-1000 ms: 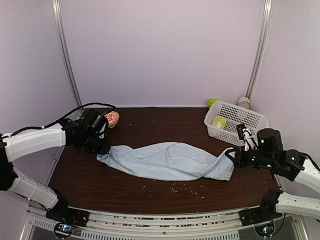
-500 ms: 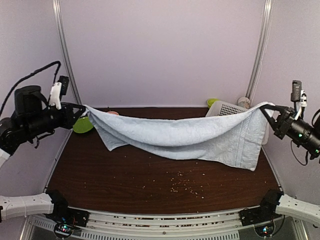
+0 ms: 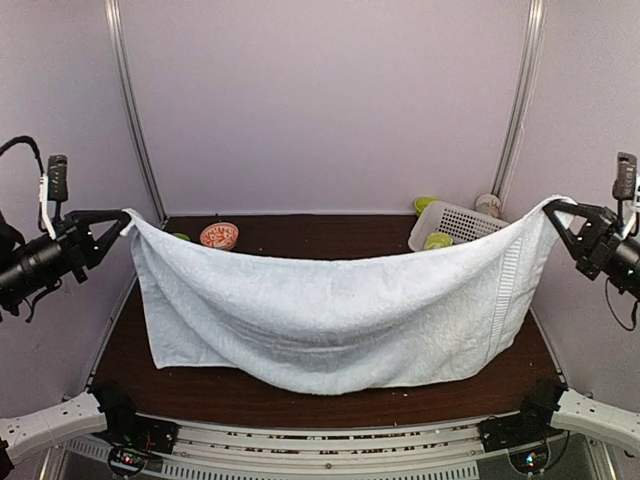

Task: Roll the towels
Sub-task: Flatten out the towel at the center of the board.

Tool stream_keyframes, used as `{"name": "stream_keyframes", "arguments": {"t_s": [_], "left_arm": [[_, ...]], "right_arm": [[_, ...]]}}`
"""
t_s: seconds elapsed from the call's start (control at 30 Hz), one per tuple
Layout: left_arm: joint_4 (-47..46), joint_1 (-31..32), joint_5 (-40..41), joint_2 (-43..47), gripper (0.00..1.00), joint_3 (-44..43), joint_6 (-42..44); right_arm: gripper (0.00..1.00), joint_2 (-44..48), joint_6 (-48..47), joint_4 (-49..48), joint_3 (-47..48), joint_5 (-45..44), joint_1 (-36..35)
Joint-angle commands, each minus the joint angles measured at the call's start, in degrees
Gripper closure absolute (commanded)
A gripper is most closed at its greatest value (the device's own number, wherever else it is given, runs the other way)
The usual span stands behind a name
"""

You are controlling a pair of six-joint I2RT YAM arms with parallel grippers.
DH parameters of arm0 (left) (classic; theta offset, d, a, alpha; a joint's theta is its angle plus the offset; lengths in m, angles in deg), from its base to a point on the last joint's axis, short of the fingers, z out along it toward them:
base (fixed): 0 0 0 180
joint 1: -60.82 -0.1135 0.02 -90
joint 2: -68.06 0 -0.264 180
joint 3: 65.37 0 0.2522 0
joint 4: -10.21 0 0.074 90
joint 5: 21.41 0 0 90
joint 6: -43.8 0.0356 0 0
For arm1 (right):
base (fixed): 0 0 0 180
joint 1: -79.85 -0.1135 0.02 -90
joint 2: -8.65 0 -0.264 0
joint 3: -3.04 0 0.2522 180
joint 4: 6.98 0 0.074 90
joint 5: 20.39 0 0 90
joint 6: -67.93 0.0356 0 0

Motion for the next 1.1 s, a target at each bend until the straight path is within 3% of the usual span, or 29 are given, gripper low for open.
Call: {"name": "stream_keyframes", "arguments": {"t_s": [0.0,0.13,0.4,1.07], "left_arm": [[-6.43,-0.30,-0.36,-6.89,1.00,10.42,-4.44],[-11.16,-1.18,2.88,-15.99,1.00,15.05,-6.93],[-19.48,-11.12,4.29,-26.18,1.00,19.12,-9.89],[-25.04,-14.37,14.25,-39.19,1.00,15.57,-12.04]], "right_arm": [[1.00,-5.15,4.91,-3.51,-9.05,-8.19,0.33],[1.00,-9.72,9.16,-9.62,-17.15,-13.16,0.95],[1.00,-18.64,13.01,-21.21,-26.32,-16.36,7.60],[1.00,-40.84,10.77,-32.87,-22.83,-20.51,8.82]]}}
